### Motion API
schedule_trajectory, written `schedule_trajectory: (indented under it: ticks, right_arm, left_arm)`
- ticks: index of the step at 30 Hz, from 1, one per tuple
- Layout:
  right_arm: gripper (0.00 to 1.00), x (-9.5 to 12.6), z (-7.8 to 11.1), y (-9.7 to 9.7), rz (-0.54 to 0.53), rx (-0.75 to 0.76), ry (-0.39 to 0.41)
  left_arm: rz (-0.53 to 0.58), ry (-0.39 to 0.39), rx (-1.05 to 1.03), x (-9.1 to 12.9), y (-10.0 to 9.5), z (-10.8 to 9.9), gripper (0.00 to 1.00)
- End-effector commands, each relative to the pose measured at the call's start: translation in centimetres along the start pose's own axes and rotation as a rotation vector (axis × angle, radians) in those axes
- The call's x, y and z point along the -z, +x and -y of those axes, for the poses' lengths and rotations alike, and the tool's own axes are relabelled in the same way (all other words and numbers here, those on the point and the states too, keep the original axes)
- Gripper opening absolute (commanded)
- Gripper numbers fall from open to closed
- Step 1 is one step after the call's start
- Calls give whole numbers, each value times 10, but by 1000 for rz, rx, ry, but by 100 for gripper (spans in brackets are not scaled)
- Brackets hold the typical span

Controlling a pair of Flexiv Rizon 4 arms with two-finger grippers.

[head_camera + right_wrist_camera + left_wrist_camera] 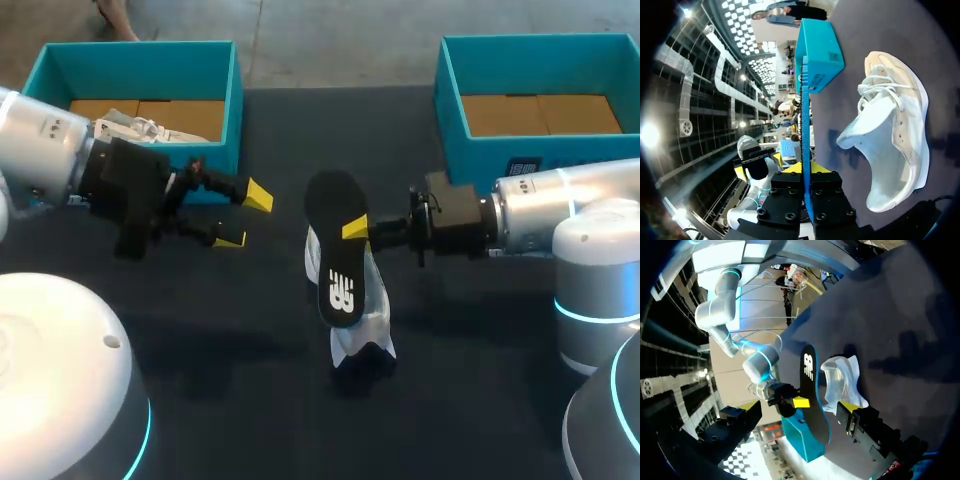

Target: Take the shoe out of the shoebox, open the shoe tongue, remove and reinsert the insole, then place the shoe into the shoebox

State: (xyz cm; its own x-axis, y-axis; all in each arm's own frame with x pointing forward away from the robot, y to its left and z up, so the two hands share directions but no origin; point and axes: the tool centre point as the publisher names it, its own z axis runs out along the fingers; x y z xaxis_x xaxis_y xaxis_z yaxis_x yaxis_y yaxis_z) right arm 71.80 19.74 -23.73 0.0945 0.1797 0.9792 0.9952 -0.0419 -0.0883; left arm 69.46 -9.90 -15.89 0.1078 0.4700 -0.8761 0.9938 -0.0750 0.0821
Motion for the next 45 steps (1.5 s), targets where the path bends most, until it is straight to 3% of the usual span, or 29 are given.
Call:
schedule_trajectory:
  ticks: [1, 12, 28, 45]
  right_arm:
    - [0, -1, 5, -9, 18, -7, -6]
    - [0, -12, 7, -18, 52, -10, -28]
    - [0, -15, 7, -21, 76, -10, -30]
    - [0, -15, 7, -21, 76, -10, -30]
  left_arm:
    - [-100, 7, 37, -4, -7, -6, 100]
    - [-355, 61, 154, -1, -10, -38, 100]
    - [-700, 46, 118, -20, -22, -66, 100]
    - [-904, 62, 115, -49, -38, -95, 100]
